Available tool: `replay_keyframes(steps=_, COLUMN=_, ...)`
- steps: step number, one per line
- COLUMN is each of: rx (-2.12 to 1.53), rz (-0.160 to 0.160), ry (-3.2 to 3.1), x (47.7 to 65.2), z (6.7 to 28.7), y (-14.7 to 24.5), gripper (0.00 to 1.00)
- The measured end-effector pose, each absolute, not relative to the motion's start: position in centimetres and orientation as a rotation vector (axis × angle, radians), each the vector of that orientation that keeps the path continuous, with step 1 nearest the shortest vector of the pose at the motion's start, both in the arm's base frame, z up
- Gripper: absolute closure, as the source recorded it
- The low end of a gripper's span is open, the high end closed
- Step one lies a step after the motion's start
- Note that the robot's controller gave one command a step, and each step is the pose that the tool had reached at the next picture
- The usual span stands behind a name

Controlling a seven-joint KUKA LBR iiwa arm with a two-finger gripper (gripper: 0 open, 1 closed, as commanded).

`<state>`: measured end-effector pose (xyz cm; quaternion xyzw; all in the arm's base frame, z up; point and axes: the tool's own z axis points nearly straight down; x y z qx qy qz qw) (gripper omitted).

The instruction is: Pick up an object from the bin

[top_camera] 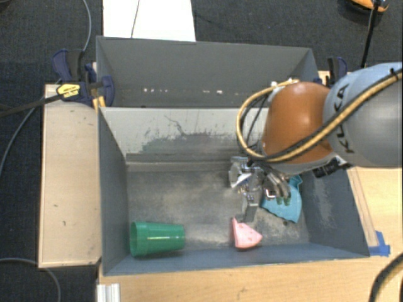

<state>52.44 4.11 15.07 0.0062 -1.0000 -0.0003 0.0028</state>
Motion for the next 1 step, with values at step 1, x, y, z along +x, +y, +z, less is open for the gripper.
replay_keyframes(steps=1, rx=0.017, rz=-0.001, ry=-3.144, x=52.61, z=15.52, y=4.09, gripper=0.0)
